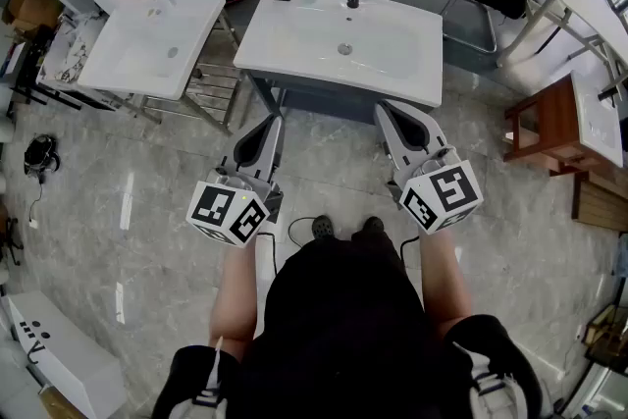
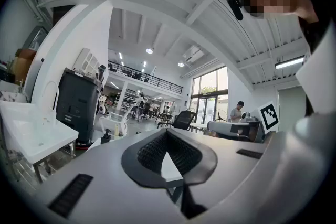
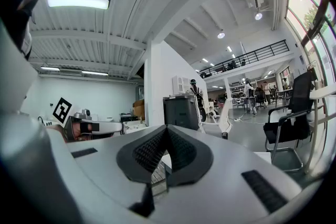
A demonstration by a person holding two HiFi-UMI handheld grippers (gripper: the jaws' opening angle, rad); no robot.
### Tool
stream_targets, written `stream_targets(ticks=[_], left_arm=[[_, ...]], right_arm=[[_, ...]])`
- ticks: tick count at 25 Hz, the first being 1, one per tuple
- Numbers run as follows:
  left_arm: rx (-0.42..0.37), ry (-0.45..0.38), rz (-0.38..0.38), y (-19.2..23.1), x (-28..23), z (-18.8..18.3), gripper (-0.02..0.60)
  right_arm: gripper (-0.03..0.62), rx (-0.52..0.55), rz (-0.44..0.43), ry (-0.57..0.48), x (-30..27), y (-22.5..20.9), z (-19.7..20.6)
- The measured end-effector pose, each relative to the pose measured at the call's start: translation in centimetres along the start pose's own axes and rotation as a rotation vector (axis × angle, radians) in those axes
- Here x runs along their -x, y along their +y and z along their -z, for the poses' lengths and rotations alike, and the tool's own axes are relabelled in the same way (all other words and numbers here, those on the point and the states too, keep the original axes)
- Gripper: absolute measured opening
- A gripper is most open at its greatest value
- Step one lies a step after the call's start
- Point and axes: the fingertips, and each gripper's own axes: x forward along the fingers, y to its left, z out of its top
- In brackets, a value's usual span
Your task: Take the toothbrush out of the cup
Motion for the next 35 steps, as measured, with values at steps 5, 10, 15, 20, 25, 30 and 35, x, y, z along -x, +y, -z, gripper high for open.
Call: stream_targets(ticks=[5,10,15,20,25,30,35], left_arm=[[-0.003,-0.001,0.01,0.2,0.0,-0.3,0.014],[-0.008,-0.006,0.029,0.0,0.2,-0.5,0.014],[0.003,0.012,0.031,0.4,0.6,-0.2,0.014],[0.027,0.036,0.02,0.8,1.2,1.0,0.014],[0.05,0.058,0.006,1.8,1.0,2.0,0.014],[0.066,0.071,-0.023,2.7,0.5,2.8,0.014],[0.062,0.078,-0.038,4.1,-1.3,2.9,0.014]], right_arm=[[0.031,0.015,0.002,0.0,0.0,0.4,-0.4],[0.031,0.025,0.012,-0.018,0.4,0.8,-0.8],[0.031,-0.057,0.031,-0.051,0.6,0.7,-0.9],[0.031,-0.066,0.036,-0.018,0.7,0.8,0.5],[0.031,-0.027,0.037,0.004,-0.4,0.6,1.0],[0.031,-0.024,0.024,0.034,-2.1,0.2,1.9],[0.031,-0.017,0.007,0.027,-4.5,-1.3,1.8]])
